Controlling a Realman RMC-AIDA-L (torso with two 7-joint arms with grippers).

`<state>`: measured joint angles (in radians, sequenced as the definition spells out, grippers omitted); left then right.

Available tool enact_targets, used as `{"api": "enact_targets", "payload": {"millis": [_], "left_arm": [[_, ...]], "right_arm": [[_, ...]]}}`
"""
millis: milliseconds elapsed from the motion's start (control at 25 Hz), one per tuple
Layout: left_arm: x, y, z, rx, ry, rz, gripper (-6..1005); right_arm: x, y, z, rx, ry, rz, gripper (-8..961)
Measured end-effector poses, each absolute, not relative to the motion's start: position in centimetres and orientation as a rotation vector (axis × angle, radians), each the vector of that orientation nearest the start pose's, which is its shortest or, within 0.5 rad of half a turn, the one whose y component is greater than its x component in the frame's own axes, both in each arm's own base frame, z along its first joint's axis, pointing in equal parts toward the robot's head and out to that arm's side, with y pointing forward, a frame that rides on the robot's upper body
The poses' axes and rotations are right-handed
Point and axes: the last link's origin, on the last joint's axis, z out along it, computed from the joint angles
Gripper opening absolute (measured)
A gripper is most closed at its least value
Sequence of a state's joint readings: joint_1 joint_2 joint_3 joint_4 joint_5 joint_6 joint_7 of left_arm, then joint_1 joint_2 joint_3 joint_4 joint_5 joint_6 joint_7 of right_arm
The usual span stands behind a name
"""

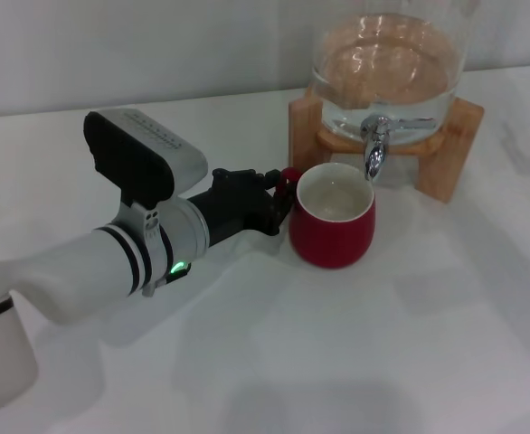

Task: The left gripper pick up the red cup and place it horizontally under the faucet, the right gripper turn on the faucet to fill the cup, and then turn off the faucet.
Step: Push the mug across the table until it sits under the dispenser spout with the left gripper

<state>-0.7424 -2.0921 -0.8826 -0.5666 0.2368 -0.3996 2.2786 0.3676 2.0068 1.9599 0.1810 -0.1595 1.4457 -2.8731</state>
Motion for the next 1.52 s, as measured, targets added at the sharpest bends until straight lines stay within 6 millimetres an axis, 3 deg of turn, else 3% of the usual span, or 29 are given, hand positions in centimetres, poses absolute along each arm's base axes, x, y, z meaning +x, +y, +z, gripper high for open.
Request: {"api": "enact_targets", "payload": {"millis": [640,1520], "left_arm": [[-18.5,35.1,-14.0,-2.424,-0.517,-0.527,262],[-16.8,36.7,-15.1,-2.528,-0.504,-0.447,263]], "right_arm": [[34.2,31.9,9.2,-1.367,0.251,0.829,617],[33.8,32.2,9.1,-1.37,0.244,0.839,617]]}}
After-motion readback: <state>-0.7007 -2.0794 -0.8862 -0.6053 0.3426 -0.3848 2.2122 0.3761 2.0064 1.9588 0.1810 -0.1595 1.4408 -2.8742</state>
